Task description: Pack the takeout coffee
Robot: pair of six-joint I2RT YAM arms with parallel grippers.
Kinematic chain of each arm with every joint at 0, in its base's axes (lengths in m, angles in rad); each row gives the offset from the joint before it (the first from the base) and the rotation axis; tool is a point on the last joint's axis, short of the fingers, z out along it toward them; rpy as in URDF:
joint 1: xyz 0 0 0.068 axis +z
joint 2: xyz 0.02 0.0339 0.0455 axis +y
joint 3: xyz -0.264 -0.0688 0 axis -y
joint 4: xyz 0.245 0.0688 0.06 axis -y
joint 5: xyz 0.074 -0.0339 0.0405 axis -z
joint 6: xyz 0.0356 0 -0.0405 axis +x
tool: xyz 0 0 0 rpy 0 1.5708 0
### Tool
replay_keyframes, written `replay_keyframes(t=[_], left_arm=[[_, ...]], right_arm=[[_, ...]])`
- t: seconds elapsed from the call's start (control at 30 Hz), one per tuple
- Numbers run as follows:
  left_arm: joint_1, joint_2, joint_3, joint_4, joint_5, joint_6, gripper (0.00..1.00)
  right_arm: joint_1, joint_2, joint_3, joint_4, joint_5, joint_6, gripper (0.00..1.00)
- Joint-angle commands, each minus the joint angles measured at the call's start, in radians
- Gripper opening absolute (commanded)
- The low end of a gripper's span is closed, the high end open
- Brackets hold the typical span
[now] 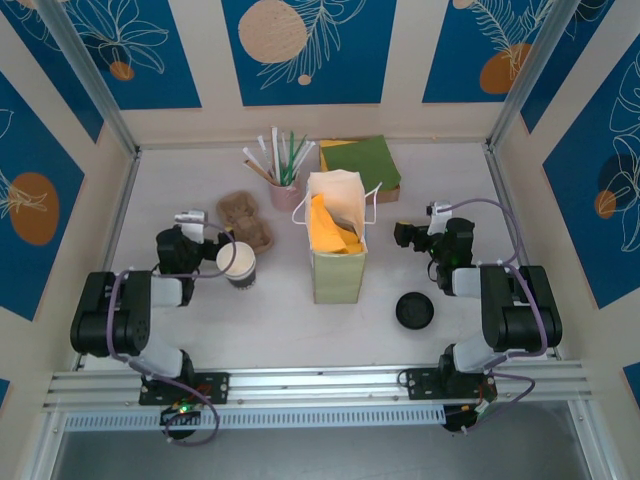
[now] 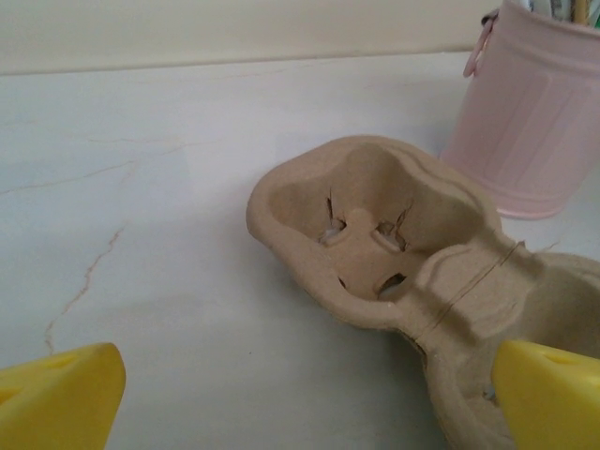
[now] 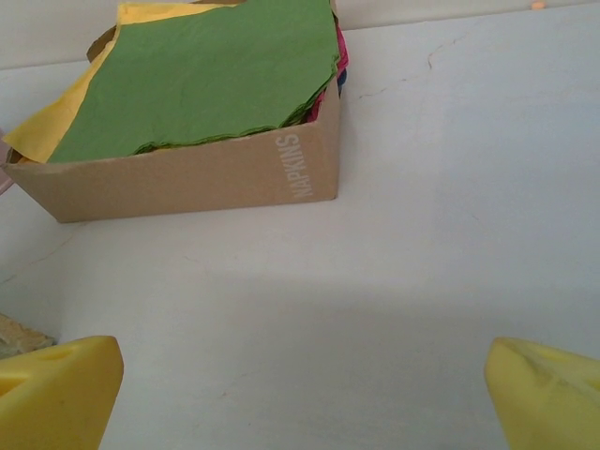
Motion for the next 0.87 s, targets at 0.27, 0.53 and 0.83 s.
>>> replay_keyframes(t=[0.27,0.53,0.83], left_arm=[[-0.013,0.018,-0.012,0.063,-0.072,0.012,1.0],[-0.015,0.018,-0.014,0.069,-0.075,0.013,1.0],[-0.015,0.017,-0.014,0.069,-0.074,0.013,1.0]], right_arm=[[0.005,0.005,-0.007,0.035,0.017,-0.019,0.99],[0.004,0.005,-0.006,0.035,0.016,-0.019,0.99],[0.003,0.005,-0.004,0.032,0.014,-0.017,0.99]])
